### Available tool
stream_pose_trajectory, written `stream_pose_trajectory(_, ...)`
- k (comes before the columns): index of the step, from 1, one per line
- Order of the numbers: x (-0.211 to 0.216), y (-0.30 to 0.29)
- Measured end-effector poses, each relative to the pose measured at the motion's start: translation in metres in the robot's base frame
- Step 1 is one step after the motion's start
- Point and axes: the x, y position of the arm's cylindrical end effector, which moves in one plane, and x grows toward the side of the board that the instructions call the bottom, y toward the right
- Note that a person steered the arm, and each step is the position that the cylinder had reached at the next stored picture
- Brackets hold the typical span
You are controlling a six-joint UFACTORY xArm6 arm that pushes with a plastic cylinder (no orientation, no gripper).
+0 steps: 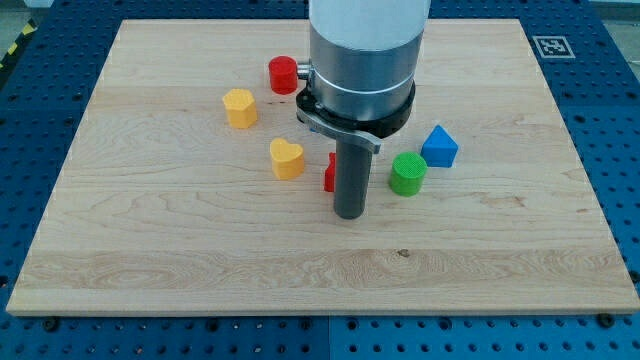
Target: Place your arm above the yellow hexagon
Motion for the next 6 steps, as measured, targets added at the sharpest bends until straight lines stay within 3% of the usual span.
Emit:
stream_pose_trajectory(1, 0.004, -0.022)
stream_pose_trajectory(2, 0.018, -0.087)
stream_pose_trajectory(3, -0.001, -0.155)
stream_pose_trajectory(4, -0.070, -0.196)
stream_pose_trajectory(5, -0.158, -0.185)
stream_pose_trajectory(6, -0.189, -0.159)
